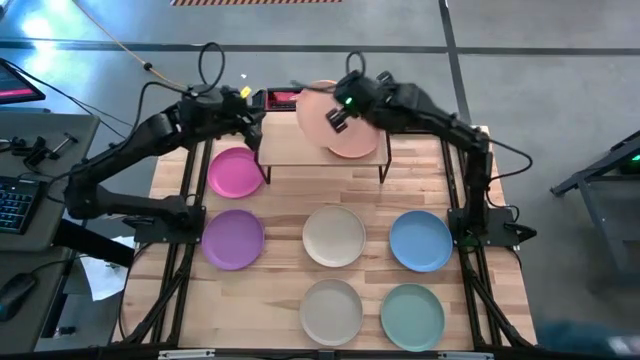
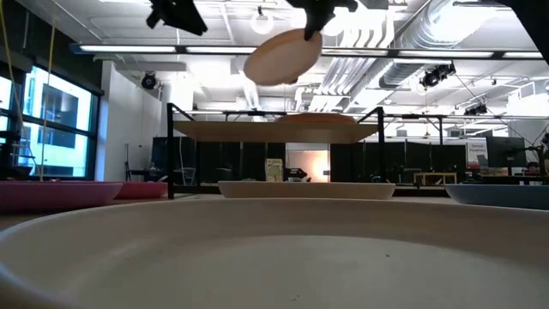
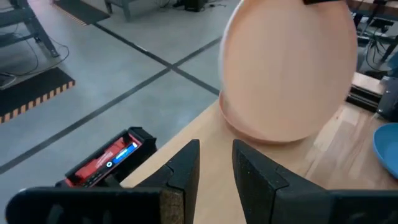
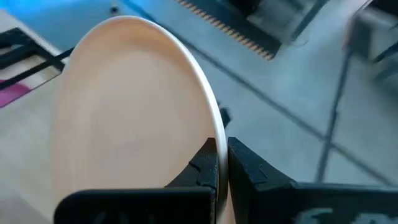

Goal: Place and stack plates onto a shelf
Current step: Stack the light brown plate on top of the brown plate on the shelf

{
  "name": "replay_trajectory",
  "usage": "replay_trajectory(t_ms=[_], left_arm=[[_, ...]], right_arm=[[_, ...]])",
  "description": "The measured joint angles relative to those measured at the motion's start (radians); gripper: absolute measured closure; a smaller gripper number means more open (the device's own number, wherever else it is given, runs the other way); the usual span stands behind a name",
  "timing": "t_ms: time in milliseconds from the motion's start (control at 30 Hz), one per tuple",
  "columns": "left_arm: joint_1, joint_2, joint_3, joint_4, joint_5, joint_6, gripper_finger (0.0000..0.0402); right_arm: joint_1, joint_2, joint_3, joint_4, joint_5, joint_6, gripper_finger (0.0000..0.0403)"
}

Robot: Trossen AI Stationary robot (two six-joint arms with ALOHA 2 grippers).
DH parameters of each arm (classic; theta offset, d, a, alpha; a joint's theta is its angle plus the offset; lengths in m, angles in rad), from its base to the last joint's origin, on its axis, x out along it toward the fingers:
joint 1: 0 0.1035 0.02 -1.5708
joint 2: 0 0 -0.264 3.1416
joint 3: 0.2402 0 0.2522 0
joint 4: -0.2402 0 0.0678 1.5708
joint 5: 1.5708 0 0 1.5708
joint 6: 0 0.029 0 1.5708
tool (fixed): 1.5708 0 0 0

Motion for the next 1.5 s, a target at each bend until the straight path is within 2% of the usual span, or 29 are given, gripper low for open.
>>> replay_trajectory(t_ms=[233,433,600,800,1233,1500], left_arm=[[0.000,-0.045,0.000,-0.076,-0.002,0.000,0.0316],[0.000,-0.057,0.000,-0.106,-0.002,-0.010,0.0316],[0.000,-0.056,0.000,-0.112,-0.002,-0.031,0.0316],[0.000,-0.056,0.000,-0.112,-0.002,-0.043,0.0316],[0.000,-0.053,-0.001,-0.112,-0.004,-0.090,0.0316],[0.000,-0.053,-0.001,-0.111,-0.032,-0.137,0.0316]], right_arm=[[-0.188,-0.030,0.000,-0.052,-0.277,-0.028,0.0403],[-0.380,-0.030,-0.012,-0.036,-0.597,-0.118,0.0403],[-0.499,-0.028,-0.062,0.001,-0.812,-0.201,0.0403],[-0.577,-0.028,-0.191,0.074,-1.002,-0.262,0.0403],[-0.661,-0.026,-0.464,0.217,-1.179,-0.346,0.0403],[-0.673,-0.026,-0.530,0.234,-1.178,-0.350,0.0403]])
